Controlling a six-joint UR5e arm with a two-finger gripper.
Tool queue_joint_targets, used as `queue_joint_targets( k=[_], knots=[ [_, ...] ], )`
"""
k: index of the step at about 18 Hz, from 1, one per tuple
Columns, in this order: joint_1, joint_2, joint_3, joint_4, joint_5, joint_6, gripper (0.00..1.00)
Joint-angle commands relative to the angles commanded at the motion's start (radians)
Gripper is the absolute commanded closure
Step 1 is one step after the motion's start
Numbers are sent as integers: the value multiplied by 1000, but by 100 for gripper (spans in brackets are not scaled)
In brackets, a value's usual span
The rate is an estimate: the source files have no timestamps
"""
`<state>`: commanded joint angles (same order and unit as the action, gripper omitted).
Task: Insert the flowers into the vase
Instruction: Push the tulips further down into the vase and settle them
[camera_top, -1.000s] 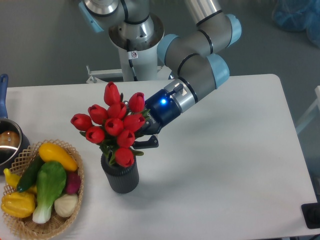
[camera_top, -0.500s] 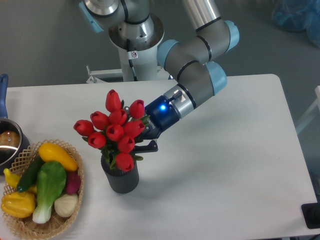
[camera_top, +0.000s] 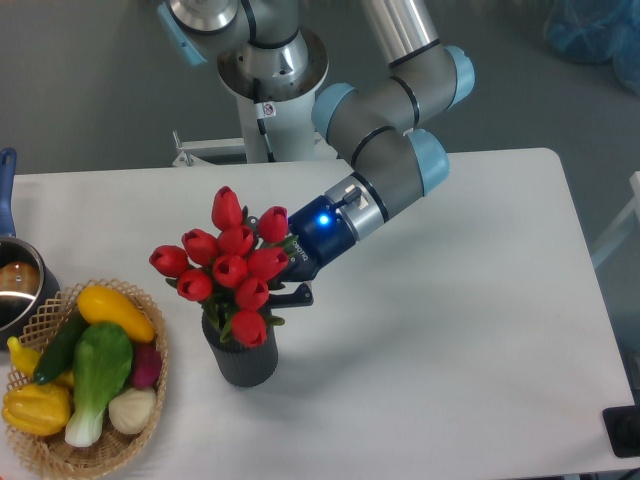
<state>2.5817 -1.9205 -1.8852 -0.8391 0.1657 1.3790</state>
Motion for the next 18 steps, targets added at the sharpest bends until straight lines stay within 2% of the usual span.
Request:
queue_joint_targets(
  k=[7,18],
  knots=[
    [0,-28,-6,0,0,38,90],
    [6,-37,-25,0,8,68,90]
  ],
)
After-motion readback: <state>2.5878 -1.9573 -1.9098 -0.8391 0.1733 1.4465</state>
